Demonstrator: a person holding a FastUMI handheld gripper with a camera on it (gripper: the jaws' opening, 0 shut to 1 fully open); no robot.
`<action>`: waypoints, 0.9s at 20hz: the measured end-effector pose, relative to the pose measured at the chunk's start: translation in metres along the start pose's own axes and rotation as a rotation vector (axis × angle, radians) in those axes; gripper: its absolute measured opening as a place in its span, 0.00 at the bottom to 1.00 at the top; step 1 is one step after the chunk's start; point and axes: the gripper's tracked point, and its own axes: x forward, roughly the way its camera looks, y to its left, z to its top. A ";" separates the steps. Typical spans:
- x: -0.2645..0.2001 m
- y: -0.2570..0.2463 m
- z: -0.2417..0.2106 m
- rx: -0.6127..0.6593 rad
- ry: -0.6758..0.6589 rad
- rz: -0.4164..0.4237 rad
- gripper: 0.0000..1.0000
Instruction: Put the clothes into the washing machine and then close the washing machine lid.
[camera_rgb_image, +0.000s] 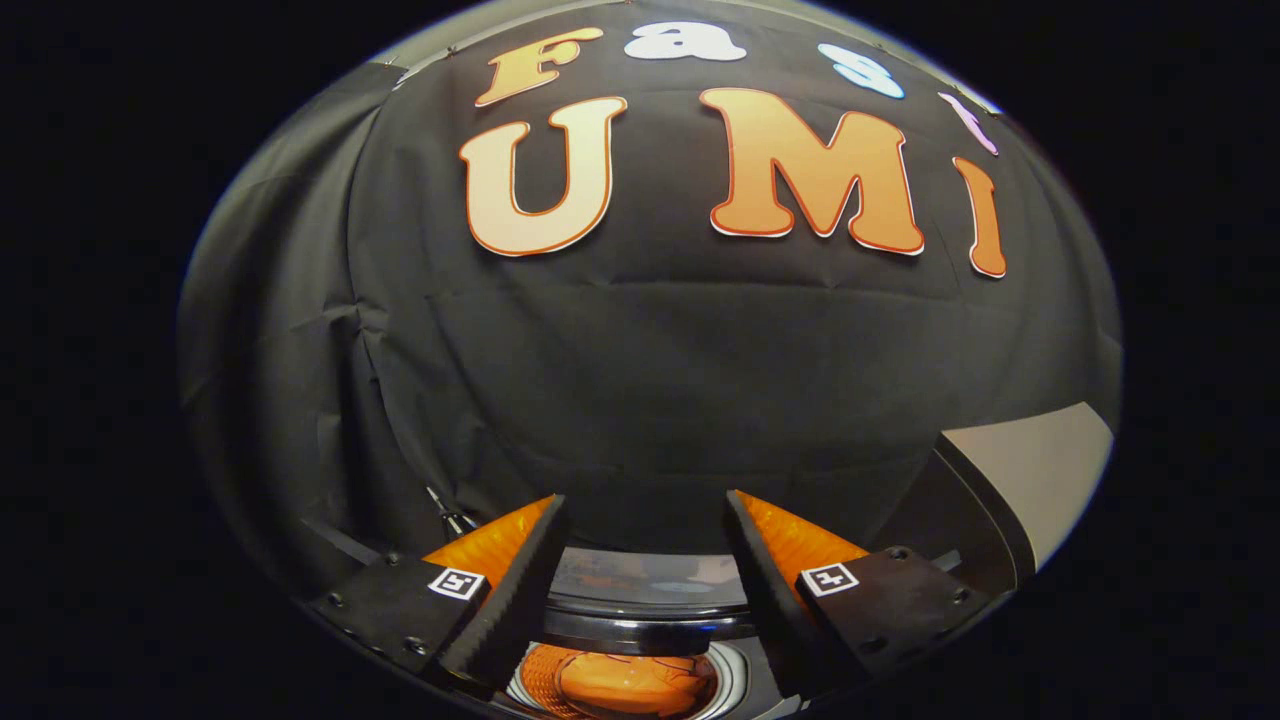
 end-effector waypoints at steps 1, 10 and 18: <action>-0.005 0.001 -0.004 -0.002 -0.007 0.002 0.99; -0.038 0.003 -0.053 -0.026 -0.026 -0.017 0.96; -0.053 -0.005 -0.160 -0.014 0.120 -0.051 0.98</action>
